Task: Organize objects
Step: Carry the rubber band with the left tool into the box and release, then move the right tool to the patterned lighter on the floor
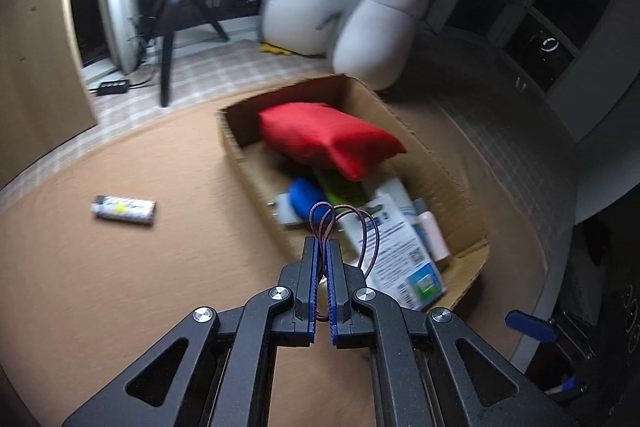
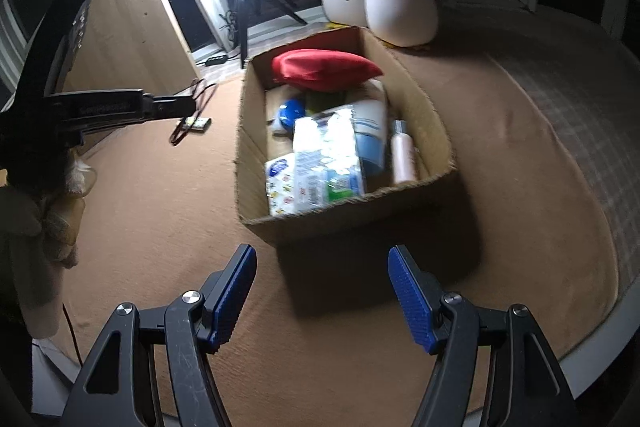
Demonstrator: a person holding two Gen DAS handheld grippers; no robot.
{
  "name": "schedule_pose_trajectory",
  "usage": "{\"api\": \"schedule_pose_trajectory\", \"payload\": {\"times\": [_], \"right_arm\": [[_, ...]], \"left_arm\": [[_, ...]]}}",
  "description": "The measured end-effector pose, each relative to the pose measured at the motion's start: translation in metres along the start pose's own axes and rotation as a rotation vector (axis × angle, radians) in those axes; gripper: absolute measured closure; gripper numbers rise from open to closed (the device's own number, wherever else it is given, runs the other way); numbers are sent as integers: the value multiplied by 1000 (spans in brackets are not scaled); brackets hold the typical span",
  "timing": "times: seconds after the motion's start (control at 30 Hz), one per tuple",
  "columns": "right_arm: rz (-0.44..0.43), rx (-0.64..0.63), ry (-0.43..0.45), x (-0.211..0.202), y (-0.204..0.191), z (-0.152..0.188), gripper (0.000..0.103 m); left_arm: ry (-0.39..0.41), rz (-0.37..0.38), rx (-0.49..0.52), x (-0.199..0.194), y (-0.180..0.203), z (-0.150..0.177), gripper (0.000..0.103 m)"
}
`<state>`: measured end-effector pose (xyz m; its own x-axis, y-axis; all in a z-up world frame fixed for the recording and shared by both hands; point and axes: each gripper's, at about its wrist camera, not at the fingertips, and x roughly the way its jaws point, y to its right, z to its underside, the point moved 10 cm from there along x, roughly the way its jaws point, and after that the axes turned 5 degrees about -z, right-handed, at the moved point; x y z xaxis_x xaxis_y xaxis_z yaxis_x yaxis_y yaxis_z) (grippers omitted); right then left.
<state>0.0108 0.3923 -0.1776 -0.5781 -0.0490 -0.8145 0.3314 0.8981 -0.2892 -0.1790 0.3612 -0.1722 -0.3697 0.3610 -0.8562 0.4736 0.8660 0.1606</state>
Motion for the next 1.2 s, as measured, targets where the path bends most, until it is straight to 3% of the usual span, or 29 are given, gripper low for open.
{"api": "schedule_pose_trajectory", "payload": {"times": [0.3,0.33,0.37,0.43,0.83,1.2], "right_arm": [[27,55,0,-12,30,11,38],[29,57,-2,-12,32,13,38],[29,58,-3,-13,33,13,38],[27,58,-5,-13,34,14,38],[-8,46,-16,-12,21,13,38],[-90,-70,-32,4,-39,-10,38]], "left_arm": [[-23,5,36,20,25,-4,98],[-26,11,39,20,27,-4,89],[-31,11,38,21,27,-4,63],[-11,-4,31,18,24,-5,28],[40,-52,-18,-15,-16,4,28],[37,-189,-160,-69,-122,83,28]]}}
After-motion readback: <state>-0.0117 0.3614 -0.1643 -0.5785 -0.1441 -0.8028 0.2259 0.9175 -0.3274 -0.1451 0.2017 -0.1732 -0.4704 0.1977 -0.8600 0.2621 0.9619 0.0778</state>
